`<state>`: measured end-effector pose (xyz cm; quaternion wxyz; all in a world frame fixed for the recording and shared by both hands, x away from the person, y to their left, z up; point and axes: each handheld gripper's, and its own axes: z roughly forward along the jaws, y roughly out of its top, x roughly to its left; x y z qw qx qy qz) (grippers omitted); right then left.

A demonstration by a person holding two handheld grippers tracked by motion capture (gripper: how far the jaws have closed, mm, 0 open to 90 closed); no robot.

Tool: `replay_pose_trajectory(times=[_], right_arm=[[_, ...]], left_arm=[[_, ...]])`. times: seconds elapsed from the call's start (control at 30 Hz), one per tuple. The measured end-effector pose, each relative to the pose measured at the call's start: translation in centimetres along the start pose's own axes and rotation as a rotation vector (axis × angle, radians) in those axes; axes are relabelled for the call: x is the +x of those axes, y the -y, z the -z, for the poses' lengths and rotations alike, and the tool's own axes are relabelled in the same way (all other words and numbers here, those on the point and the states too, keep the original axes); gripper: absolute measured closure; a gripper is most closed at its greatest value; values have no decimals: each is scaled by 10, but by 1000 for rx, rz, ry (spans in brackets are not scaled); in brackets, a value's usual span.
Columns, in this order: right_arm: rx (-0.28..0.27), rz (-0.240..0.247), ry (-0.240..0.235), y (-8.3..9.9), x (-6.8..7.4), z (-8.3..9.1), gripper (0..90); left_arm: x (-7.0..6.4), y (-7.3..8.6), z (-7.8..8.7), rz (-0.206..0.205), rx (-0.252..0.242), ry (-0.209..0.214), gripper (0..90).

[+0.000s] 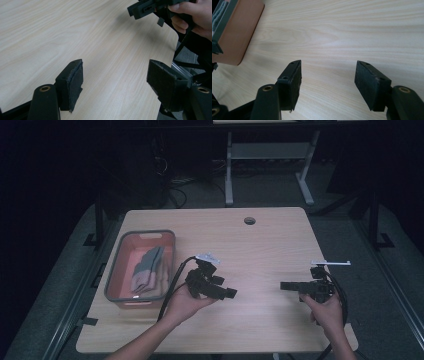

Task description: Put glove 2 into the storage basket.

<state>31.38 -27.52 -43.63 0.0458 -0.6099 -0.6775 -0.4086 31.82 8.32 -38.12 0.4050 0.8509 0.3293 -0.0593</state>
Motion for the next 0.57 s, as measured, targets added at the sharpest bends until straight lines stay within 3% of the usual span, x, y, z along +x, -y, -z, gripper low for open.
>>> replay_pose_trajectory(times=[0.17, 0.57], right_arm=[[6, -16, -1, 7, -4, 2, 375], [-5, -1, -2, 20, -10, 7, 363]], left_arm=[[0, 5, -4, -2, 4, 6, 288], [1, 11, -4, 1, 5, -5, 284]])
